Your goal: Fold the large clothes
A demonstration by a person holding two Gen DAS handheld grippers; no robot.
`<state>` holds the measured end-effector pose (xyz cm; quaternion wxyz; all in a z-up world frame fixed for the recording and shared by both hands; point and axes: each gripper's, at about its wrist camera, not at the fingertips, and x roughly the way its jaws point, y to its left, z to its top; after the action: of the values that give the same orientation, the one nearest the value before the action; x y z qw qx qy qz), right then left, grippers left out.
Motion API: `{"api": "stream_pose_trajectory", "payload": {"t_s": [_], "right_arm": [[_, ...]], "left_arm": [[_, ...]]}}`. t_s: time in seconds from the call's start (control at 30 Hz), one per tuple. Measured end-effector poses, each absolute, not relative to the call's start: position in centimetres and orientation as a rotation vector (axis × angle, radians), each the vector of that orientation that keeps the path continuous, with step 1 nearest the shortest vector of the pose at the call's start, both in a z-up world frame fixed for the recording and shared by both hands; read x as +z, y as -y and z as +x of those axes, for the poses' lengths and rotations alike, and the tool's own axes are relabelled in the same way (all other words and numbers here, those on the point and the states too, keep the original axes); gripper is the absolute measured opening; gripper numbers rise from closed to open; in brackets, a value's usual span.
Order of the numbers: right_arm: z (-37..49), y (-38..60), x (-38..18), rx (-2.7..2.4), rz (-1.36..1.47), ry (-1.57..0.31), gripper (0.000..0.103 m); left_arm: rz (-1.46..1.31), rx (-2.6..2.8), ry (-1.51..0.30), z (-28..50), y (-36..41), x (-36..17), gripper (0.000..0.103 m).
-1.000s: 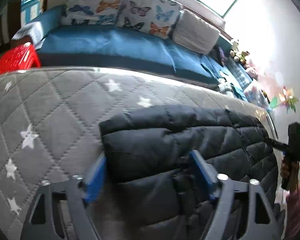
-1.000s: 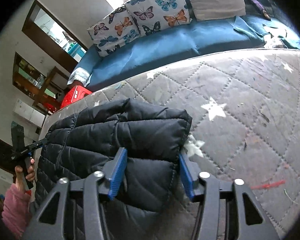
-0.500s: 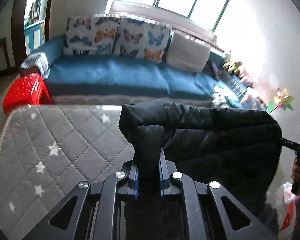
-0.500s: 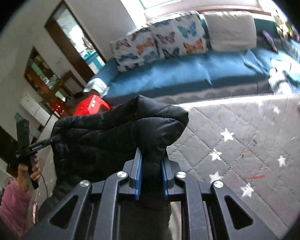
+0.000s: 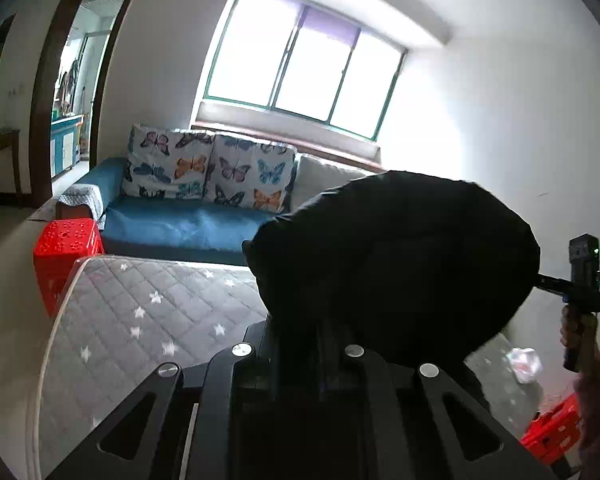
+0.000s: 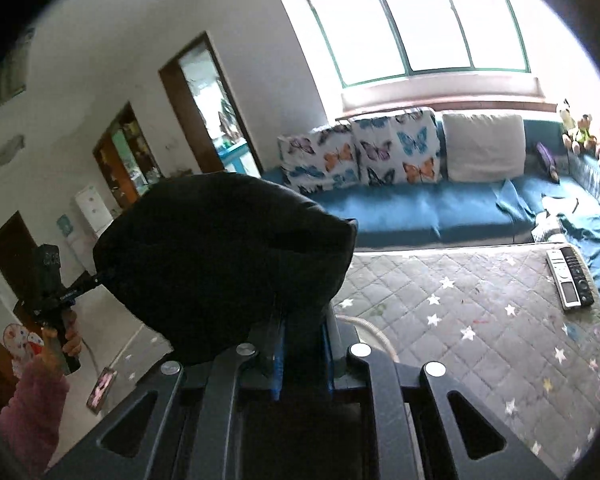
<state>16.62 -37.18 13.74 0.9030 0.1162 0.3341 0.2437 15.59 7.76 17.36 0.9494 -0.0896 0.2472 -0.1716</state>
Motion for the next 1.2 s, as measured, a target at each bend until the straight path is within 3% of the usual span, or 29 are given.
{"api": "stream_pose_trajectory", "payload": {"t_s": [0.2,0.5,0.93,1.17,1.2], "right_arm": [[9.1,37.2,13.0,0.546,0.227,-0.622,0.017],[0.8,36.3,7.4,0.584,0.171,-0.605,0.018],[-2.4,35.9,-2.6,0.587,0.084,-0.7,0.023],[-3.3,34.8,-3.8,0.502,-0.055,-0.741,0.022],[-3.2,34.8,-4.2,0.495,-0.062,-0.755,0.018]], "left_arm": [[-0.194,-0.366,-0.448,2.9,-9.3,15.0,0.013],[-0.253,-0.359,-0.484,-10.2,-10.0,6.1,0.013],[-0.316,-0.307,-0.636,-15.2,-9.9,-5.7,0.013],[-0.295,-0.238,-0.702,-17.0,-12.5,-4.4,0.013],[-0.283,-0.216,-0.689,-18.0,-13.0,-3.1,0.013]]}}
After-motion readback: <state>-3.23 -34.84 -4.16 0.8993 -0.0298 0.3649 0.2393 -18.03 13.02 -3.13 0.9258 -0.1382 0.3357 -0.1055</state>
